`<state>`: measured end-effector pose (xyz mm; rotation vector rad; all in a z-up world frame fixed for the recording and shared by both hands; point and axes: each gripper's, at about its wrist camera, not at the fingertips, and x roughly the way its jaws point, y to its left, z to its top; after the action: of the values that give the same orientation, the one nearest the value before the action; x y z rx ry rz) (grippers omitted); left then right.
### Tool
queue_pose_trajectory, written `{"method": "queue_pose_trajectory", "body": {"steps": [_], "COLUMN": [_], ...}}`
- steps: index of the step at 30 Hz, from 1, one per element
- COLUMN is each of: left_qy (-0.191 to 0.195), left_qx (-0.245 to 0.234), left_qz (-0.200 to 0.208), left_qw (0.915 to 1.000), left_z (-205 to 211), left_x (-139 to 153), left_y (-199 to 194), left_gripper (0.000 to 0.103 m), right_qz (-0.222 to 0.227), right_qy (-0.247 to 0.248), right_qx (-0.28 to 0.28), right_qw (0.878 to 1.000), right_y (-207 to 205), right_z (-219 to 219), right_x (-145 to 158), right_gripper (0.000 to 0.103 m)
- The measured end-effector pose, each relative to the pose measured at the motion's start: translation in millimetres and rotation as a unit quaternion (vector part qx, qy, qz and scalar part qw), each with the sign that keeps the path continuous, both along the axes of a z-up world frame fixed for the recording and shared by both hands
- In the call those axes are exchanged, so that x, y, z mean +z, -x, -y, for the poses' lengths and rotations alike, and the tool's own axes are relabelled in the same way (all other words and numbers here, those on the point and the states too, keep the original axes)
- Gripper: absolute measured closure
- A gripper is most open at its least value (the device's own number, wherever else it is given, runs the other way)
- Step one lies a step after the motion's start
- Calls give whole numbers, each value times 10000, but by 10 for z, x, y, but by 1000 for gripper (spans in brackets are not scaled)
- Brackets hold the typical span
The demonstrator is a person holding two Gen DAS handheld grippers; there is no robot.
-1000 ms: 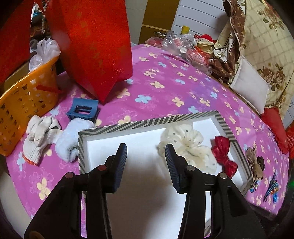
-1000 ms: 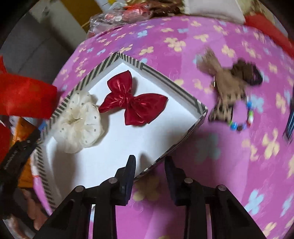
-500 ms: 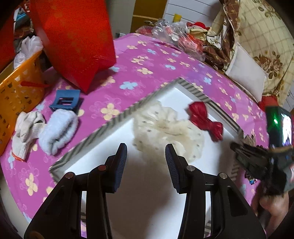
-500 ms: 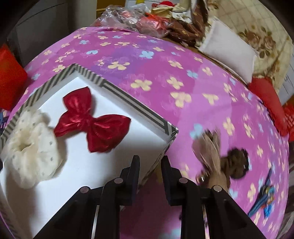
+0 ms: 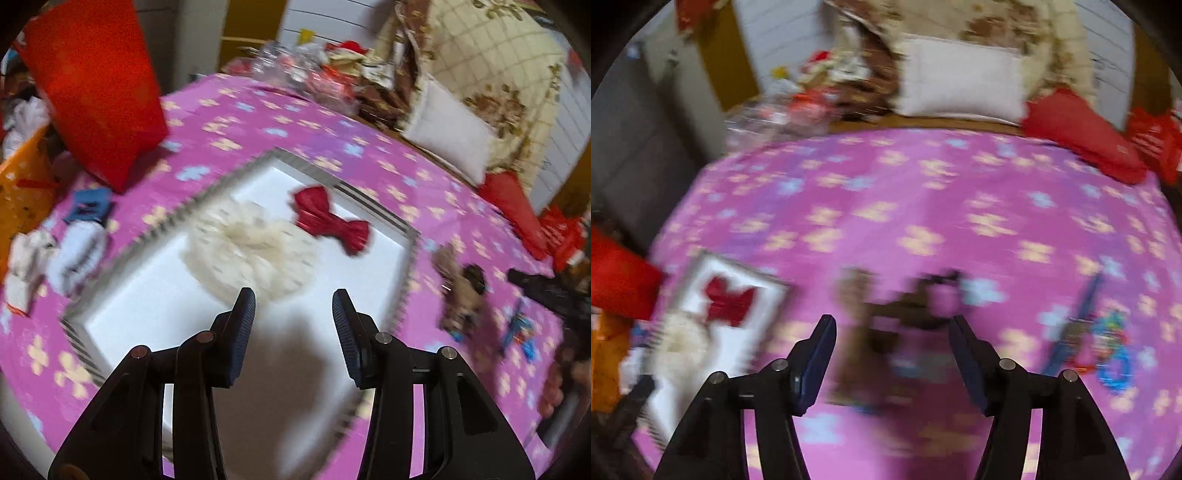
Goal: Organize jewelry
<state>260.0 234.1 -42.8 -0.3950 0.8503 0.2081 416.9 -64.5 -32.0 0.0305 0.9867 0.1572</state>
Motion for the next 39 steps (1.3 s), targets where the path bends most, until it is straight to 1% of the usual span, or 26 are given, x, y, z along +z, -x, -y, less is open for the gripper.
{"method": "queue_pose_trajectory", "body": {"steps": [2,4,5,8,10,11,12,13,14,15,16,18,19,22,25,26,29,30,31,32,34,35,36,37,39], "left_qy": [142,77,13,-120,-99,-99,-125,-151,-174,-178,-166,-166,-188,-230,-315,-325,-324,-298,-274,-258,-241,-221,-221,-223,-114], "left_qx": [-230,-424,-465,-549,-549,-538,-519,-505,-493,-484,-483,-493,-498,-573,-659,-698,-805,-871,-935,-1010,-1127,-1191,-1272,-1346,-1578], "left_qz": [13,27,27,-33,-87,-98,-110,-116,-124,-138,-151,-170,-179,-195,-190,-194,-230,-241,-263,-294,-325,-340,-339,-333,-348], "left_qw": [9996,9991,9989,9984,9984,9985,9985,9985,9986,9986,9986,9985,9984,9979,9971,9968,9960,9955,9949,9941,9928,9921,9911,9901,9868], "left_z": [128,265,310,402,409,405,402,402,402,402,402,411,422,476,554,582,661,701,738,786,875,920,985,1037,1165], "left_x": [-4,-6,-3,-38,-71,-82,-91,-98,-104,-114,-121,-126,-128,-128,-123,-127,-151,-166,-181,-200,-227,-239,-251,-259,-290], "left_y": [7,9,2,-42,-76,-87,-97,-96,-98,-94,-96,-104,-104,-99,-79,-72,-69,-67,-67,-67,-61,-57,-46,-35,-17], "left_gripper": [60,60,60,60,60,60,60,60,60,60,60,60,60,60,60,60,60,60,60,60,60,60,60,60,59], "right_qz": [-141,-216,-235,-305,-362,-385,-383,-371,-404,-523,-565,-535,-565,-754,-942,-1063,-1384,-1481,-1486,-1452,-1323,-1217,-1066,-957,-758], "right_qy": [-239,-516,-580,-778,-813,-748,-591,-395,-319,-335,-409,-402,-498,-896,-1123,-1180,-1337,-1385,-1376,-1358,-1387,-1444,-1504,-1497,-1323], "right_qx": [-132,-41,29,471,646,715,776,817,836,876,894,916,932,997,1226,1310,1300,1254,1190,1145,1037,976,928,908,834], "right_qw": [9995,9984,9980,9954,9939,9939,9945,9952,9952,9942,9935,9935,9928,9881,9816,9786,9727,9712,9720,9733,9760,9771,9785,9799,9848], "right_y": [-45,-47,-49,-49,-25,-18,-22,-23,-18,-4,36,155,241,546,986,1171,1494,1590,1678,1723,1810,1851,1890,1916,1934], "right_z": [152,142,104,-171,-314,-409,-505,-586,-622,-642,-617,-574,-517,-319,-142,-82,77,147,221,268,385,451,513,561,627], "right_x": [-94,-157,-178,-244,-315,-364,-415,-470,-510,-562,-583,-573,-563,-536,-556,-600,-747,-797,-822,-824,-786,-752,-690,-634,-526], "right_gripper": [53,53,53,53,53,53,56,61,82,96,96,97,97,98,98,98,96,95,94,90,74,61,58,58,58]}}
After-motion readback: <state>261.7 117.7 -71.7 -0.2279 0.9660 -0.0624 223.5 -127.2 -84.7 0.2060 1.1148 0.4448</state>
